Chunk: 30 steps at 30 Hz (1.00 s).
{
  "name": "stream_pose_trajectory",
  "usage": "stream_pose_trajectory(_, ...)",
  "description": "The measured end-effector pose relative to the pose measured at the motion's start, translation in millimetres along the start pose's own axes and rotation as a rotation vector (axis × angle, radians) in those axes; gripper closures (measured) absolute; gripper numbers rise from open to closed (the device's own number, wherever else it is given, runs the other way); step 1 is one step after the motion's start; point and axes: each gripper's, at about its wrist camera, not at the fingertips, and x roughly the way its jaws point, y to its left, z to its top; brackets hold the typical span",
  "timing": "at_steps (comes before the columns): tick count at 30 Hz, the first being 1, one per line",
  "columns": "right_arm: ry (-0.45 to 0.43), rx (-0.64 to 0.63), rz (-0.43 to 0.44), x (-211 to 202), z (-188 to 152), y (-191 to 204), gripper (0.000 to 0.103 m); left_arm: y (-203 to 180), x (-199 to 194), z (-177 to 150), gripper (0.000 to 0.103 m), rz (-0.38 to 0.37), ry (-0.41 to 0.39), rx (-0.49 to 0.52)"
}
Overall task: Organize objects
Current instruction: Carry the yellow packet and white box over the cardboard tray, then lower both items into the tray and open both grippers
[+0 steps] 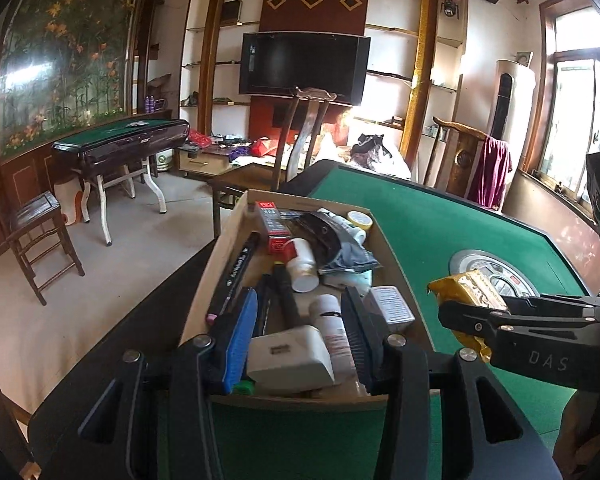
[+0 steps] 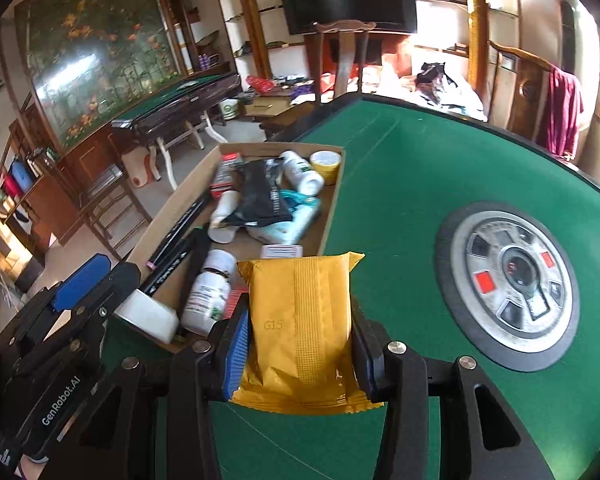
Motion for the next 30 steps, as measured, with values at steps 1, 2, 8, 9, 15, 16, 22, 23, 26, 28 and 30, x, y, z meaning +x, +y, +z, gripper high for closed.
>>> stream_pose_trajectory(1,0.007,-0.007,0.007,5,1,5,0.055,5,2,1,0.060,0.009,0.002,-0.004)
stream_pose_trajectory(2,0.011,-0.012,0.009,9,2,8,0.055,9,3,1,0.060,0.016,0.003,-0.009)
stream_pose_trajectory(8,0.056,-0.030,0.021,42,9,25,0.055,25,23,-3,0.060,0.033,0.047,-0.030)
stream_pose_trajectory(9,0.061,-0.029,0.023,47,10,27,0.055,26,26,-4,0.060,0.033,0.053,-0.031)
stream_pose_trajectory(15,0.093,-0.030,0.010,73,19,32,0.055,31,38,-7,0.060,0.026,0.075,-0.040)
stream_pose_trajectory(16,0.090,-0.032,0.005,75,20,33,0.055,30,39,-7,0.060,0.026,0.079,-0.040)
stream_pose_trajectory(22,0.080,-0.066,-0.037,87,31,41,0.055,29,54,-6,0.060,0.034,0.120,-0.030)
stream_pose_trajectory(23,0.079,-0.073,-0.044,89,34,43,0.055,28,56,-6,0.060,0.035,0.127,-0.026)
stream_pose_trajectory(26,0.078,-0.093,-0.066,97,43,47,0.055,26,61,-8,0.060,0.041,0.138,-0.018)
stream_pose_trajectory(28,0.077,-0.108,-0.072,102,49,49,0.055,26,63,-9,0.060,0.045,0.141,-0.014)
stream_pose_trajectory(30,0.078,-0.128,-0.075,105,52,51,0.054,25,65,-10,0.060,0.046,0.146,-0.011)
